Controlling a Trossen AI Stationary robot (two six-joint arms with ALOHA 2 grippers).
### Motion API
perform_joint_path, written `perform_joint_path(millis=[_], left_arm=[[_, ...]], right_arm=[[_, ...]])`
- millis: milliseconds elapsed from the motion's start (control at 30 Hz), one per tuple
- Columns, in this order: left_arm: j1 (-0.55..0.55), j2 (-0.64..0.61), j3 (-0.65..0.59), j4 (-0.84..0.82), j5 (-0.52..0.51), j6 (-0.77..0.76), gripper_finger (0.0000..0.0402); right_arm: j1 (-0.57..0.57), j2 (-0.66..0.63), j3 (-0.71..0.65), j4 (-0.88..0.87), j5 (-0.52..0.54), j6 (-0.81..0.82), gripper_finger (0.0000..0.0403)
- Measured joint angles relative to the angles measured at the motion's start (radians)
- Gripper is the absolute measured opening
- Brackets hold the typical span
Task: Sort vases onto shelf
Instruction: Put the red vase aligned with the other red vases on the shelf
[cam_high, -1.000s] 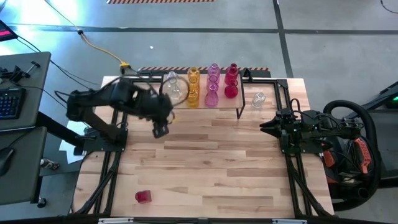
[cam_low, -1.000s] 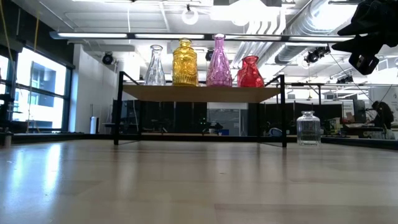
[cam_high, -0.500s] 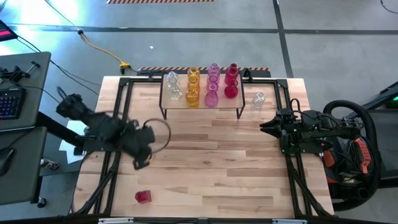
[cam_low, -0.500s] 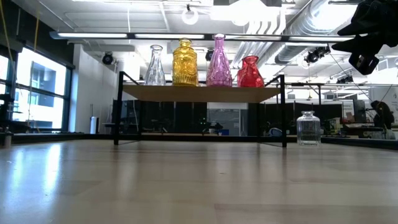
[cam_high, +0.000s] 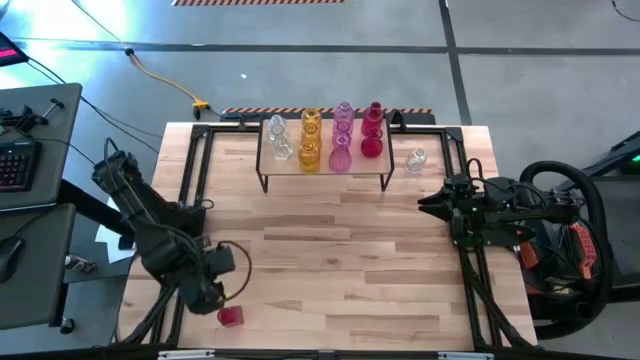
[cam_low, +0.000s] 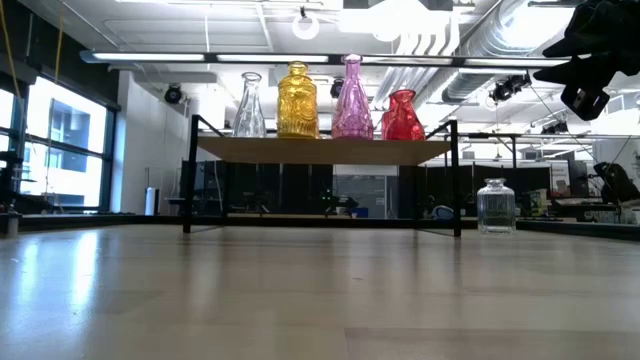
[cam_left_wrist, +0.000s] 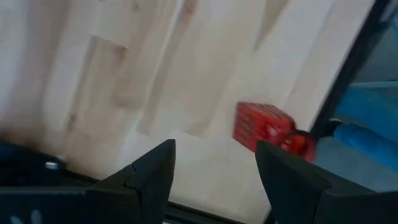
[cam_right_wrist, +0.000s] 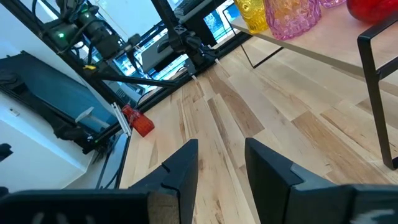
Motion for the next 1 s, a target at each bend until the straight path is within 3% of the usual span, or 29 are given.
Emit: perform_joint_path(millis=[267, 1000], left_arm=[[-0.088, 0.041, -0.042, 0.101, 0.023, -0.096, 0.0213], [-0.091, 0.163, -0.047, 0.216, 0.056, -0.06, 0.0214]], right_arm=[[0.0, 0.0, 0.0, 0.0, 0.0, 0.0, 0.0114], [0.0, 0.0, 0.0, -0.006, 0.0, 0.0, 0.0114]])
